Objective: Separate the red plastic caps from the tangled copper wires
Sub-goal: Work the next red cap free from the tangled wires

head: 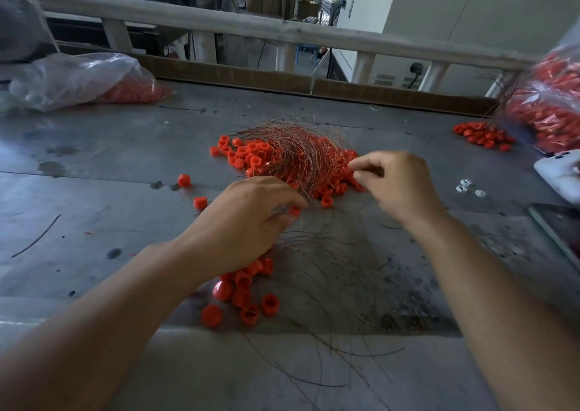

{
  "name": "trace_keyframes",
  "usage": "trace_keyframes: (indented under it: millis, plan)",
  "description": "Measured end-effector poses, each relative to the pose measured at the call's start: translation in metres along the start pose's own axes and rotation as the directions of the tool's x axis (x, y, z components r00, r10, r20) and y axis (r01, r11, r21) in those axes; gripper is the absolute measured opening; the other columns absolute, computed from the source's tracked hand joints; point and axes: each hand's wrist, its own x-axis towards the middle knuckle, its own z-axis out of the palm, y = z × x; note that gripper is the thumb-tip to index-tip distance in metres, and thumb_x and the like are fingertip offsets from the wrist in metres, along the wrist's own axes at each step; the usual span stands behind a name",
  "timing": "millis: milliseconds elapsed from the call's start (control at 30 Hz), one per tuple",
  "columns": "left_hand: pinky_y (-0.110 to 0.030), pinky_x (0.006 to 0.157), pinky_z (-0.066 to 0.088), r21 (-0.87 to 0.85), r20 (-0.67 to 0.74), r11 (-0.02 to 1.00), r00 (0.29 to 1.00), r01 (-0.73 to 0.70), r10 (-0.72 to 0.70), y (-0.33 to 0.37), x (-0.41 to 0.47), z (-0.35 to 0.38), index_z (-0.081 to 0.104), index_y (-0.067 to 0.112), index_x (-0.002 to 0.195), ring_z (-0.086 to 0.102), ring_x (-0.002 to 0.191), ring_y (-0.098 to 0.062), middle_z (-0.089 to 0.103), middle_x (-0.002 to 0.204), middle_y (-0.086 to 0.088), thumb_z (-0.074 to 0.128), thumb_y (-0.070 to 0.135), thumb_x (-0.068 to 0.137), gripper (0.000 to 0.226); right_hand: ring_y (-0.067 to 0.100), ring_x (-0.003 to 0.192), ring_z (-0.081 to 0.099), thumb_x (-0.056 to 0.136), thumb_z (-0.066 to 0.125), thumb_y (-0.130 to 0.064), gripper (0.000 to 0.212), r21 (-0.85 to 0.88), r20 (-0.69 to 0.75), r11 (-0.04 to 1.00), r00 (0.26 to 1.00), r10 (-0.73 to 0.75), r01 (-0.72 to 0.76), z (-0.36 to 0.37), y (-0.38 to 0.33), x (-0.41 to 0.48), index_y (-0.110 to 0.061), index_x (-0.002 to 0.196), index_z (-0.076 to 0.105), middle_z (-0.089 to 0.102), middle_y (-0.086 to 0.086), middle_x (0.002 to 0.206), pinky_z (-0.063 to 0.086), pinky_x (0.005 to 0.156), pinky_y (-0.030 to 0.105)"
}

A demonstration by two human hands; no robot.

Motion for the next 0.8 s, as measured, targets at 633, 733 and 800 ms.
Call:
trace_keyframes:
  millis: [633,733,800]
  plan:
    - [-0.004,0.067,0.046,-0.401,-0.039,0.901,0.98,0.165,-0.197,0.001,-0.005,-0.009,0.064,0.04,0.085,0.064,0.075,0.004,0.069,0.078,0.02,0.067,0.0,0.078,0.041,0.014,0.077,0.055,0.088,0.056,0.0,0.025,0.697,-0.605,0.659,0.724,0.332,0.281,-0.041,-0.011,0.009,0.006,0.112,0.058,0.06,0.014,0.088,0.047,0.078,0.026]
    - [-0.009,0.067,0.049,-0.655,0.027,0.729,0.97,0.2,-0.242,0.002,-0.003,-0.012,0.068,0.024,0.084,0.068,0.074,-0.002,0.071,0.078,0.011,0.066,-0.007,0.071,0.034,0.014,0.07,0.056,0.086,0.057,0.0,0.02,0.672,-0.631,0.638,0.741,0.229,0.376,-0.049,-0.016,0.006,0.0,0.107,0.057,0.059,0.01,0.079,0.048,0.076,0.028]
    - [-0.013,0.068,0.051,-0.778,0.066,0.591,0.963,0.214,-0.262,0.003,-0.003,-0.013,0.069,0.017,0.081,0.069,0.076,-0.008,0.072,0.077,0.003,0.068,0.0,0.062,0.026,0.013,0.065,0.059,0.084,0.061,-0.002,0.01,0.716,-0.586,0.572,0.79,0.18,0.401,-0.055,-0.019,0.003,-0.005,0.092,0.057,0.062,0.002,0.071,0.05,0.069,0.029]
